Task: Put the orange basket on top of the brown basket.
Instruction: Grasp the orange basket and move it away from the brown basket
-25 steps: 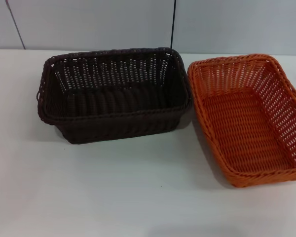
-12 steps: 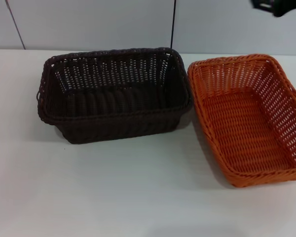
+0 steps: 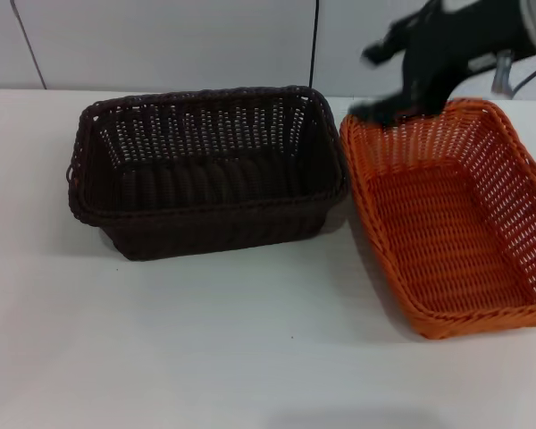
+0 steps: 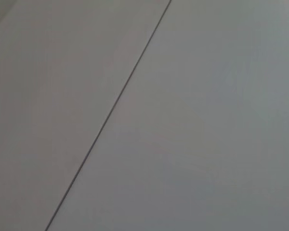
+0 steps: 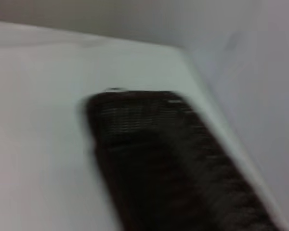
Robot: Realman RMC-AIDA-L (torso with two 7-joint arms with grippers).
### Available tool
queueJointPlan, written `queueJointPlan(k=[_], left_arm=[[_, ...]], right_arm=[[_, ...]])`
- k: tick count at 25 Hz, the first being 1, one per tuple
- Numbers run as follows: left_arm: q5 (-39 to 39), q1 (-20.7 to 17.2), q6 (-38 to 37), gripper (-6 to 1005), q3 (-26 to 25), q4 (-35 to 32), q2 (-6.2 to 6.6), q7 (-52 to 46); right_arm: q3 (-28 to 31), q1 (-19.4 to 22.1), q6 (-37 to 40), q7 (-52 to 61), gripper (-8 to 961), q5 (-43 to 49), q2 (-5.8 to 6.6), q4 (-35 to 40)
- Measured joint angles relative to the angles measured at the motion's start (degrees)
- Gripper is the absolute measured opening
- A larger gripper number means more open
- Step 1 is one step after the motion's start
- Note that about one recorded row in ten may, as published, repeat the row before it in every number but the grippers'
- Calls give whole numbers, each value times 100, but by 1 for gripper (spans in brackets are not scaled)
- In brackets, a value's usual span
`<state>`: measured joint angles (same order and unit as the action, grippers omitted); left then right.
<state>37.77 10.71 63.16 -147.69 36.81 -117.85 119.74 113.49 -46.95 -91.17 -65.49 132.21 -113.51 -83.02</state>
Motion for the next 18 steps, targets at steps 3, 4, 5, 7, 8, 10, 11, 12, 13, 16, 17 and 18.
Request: queueJointPlan(k=[3, 4, 5, 7, 8, 10, 11, 12, 13, 16, 17, 18], left_arm=[[-2, 109, -117, 512, -73, -47, -6, 12], [-3, 255, -210, 513, -243, -156, -10, 39], [-3, 255, -210, 513, -243, -156, -10, 39], [-4, 281, -244, 513, -294, -164, -10, 40], [-4, 281, -244, 513, -294, -164, -10, 40], [-6, 306, -294, 513, -353, -165, -10, 41], [-8, 363, -358, 513, -475, -200, -10, 49], [-8, 370, -386, 513, -498, -216, -11, 53], [-8, 370, -386, 513, -498, -216, -11, 53], [-7, 374, -398, 513, -515, -224, -11, 55], [-8, 379, -416, 513, -563, -243, -10, 61], [-8, 379, -419, 513, -566, -247, -11, 62]], right_arm=[[77, -363, -816, -191, 668, -450, 123, 484], [-2, -441, -1136, -195, 668, -664, 192, 528], [-79, -447, -1257, -184, 667, -734, 227, 497], [-199, -443, -1361, -148, 667, -788, 273, 461], [-296, -433, -1433, -120, 667, -846, 312, 441], [-552, -395, -1535, -72, 667, -978, 404, 420], [-715, -370, -1561, -52, 667, -1046, 465, 415], [-870, -351, -1573, -39, 667, -1092, 517, 415], [-1009, -334, -1578, -32, 666, -1117, 561, 415], [-1316, -287, -1598, -27, 666, -1090, 658, 401], [-1379, -275, -1602, -23, 666, -1035, 678, 382], [-1417, -259, -1606, -2, 665, -969, 689, 352]])
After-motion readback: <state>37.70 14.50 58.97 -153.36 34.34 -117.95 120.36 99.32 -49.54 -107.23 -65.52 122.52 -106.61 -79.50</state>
